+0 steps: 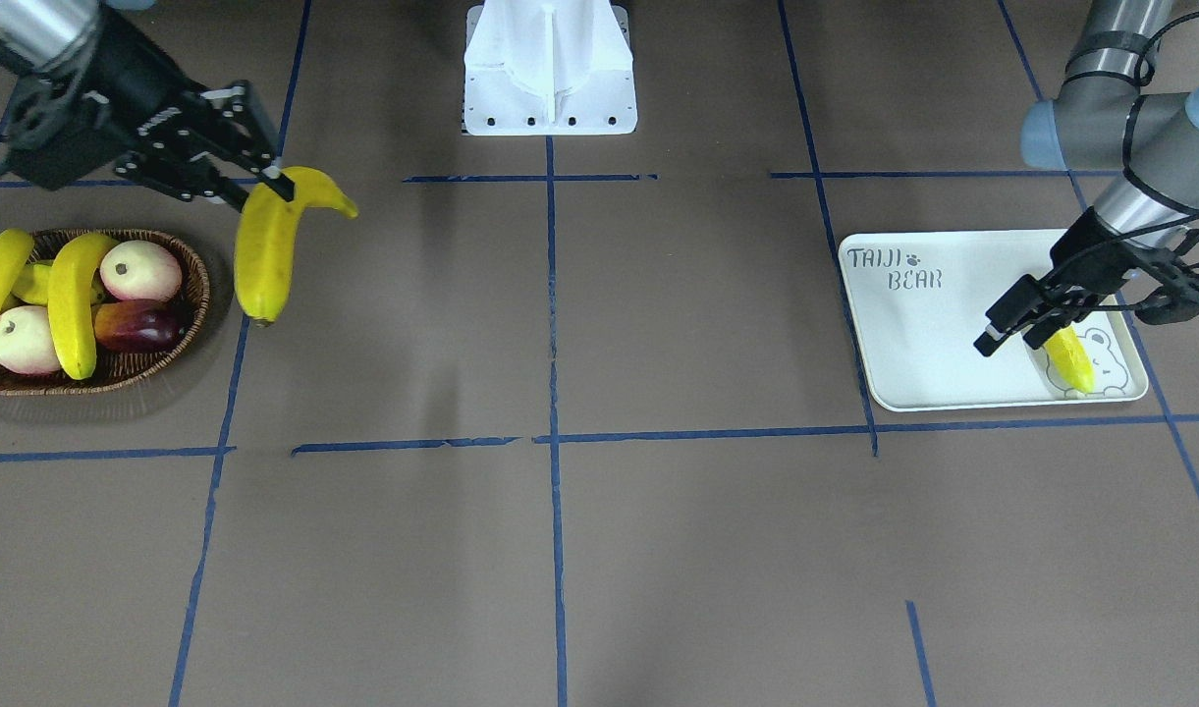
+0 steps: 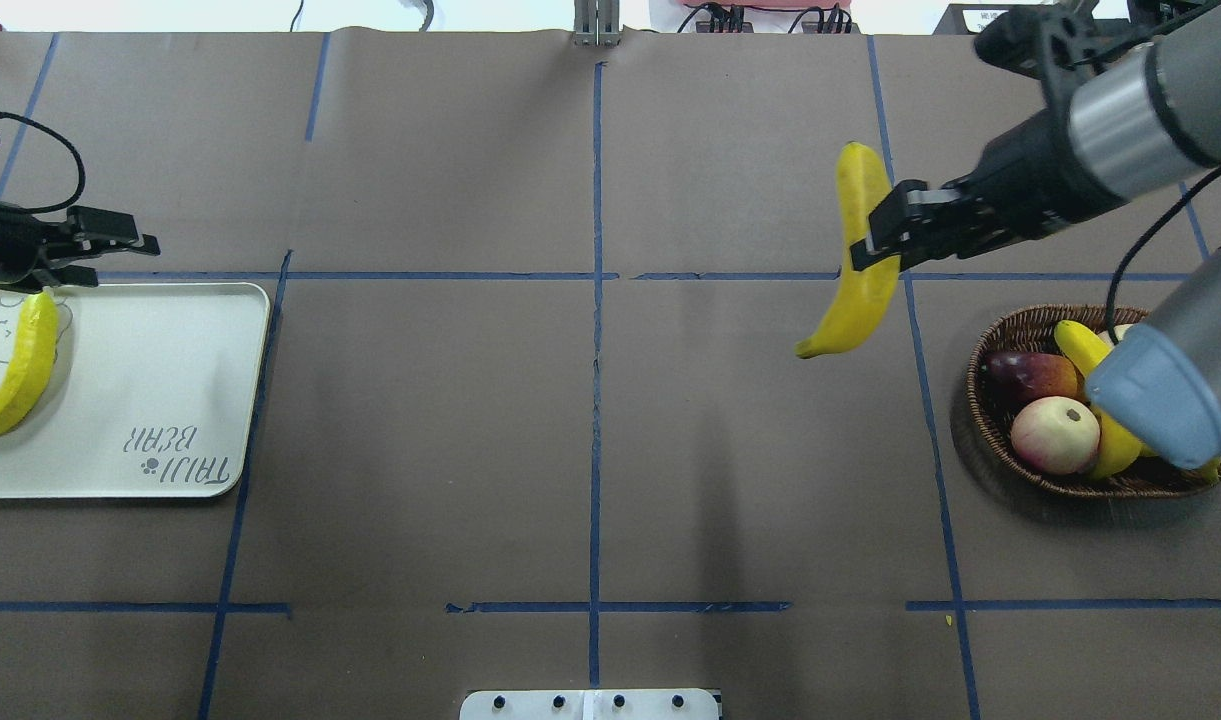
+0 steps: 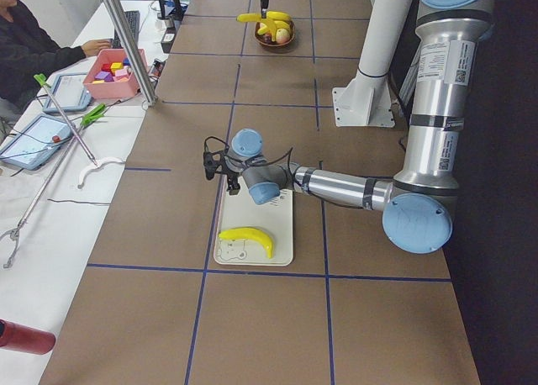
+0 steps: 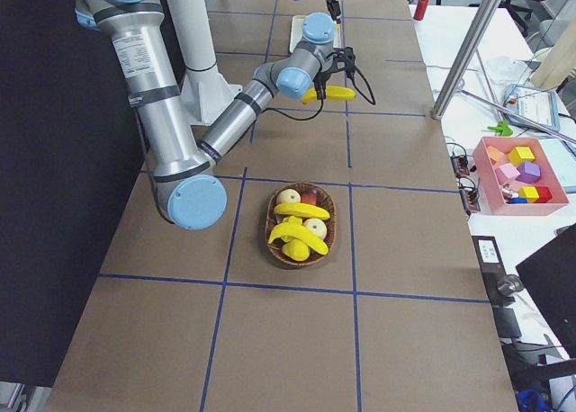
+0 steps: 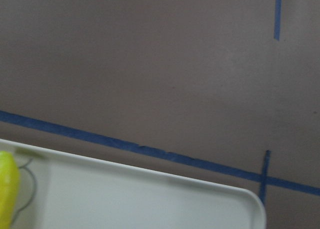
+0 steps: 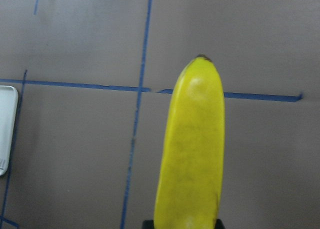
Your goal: Transfer all bananas from basket to plate
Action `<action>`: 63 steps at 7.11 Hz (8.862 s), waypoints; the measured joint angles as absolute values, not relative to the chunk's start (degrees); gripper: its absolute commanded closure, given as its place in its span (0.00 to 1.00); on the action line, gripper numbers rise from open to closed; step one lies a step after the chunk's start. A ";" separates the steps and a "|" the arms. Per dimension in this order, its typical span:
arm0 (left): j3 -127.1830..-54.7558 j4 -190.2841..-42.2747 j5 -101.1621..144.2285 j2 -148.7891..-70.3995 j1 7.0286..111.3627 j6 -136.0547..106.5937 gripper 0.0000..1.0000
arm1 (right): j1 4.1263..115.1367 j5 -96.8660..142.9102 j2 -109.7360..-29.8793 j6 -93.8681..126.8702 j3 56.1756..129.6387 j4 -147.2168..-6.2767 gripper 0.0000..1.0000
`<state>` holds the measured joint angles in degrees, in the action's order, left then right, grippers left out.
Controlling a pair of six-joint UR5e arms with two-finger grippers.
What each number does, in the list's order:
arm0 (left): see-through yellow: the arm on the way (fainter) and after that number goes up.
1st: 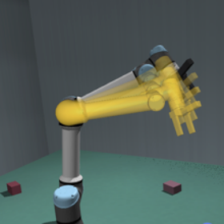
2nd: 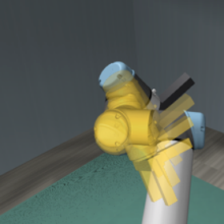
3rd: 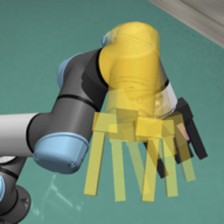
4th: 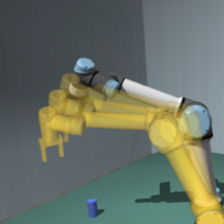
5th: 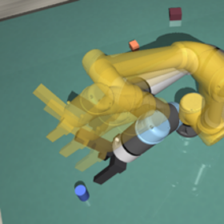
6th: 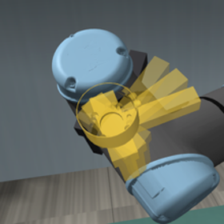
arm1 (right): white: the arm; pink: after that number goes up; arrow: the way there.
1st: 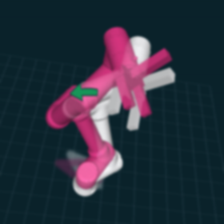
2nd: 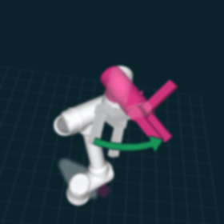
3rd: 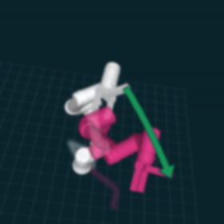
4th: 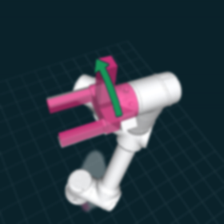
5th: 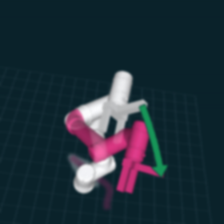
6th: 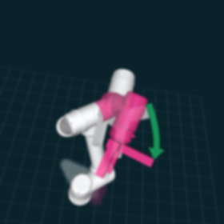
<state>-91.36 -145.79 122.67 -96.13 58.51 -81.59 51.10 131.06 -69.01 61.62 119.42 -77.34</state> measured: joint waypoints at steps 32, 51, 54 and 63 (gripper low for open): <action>-102.00 -116.21 109.99 -87.01 51.15 -62.53 0.80 | 50.86 119.12 -87.21 46.92 124.63 -82.92 0.00; -109.19 -104.55 117.18 -92.84 55.56 -60.55 0.00 | 55.59 114.86 -102.70 25.55 111.62 -82.24 0.00; -109.29 -104.53 117.24 -92.93 55.60 -60.56 0.00 | 54.54 114.39 -102.50 25.33 110.63 -82.25 0.78; -109.27 -104.41 117.33 -94.07 55.48 -61.30 0.00 | 66.47 118.89 -106.22 22.35 122.31 -82.53 1.00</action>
<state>-109.27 -104.41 117.33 -94.07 55.48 -61.30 66.47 118.89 -106.22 22.35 122.31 -82.53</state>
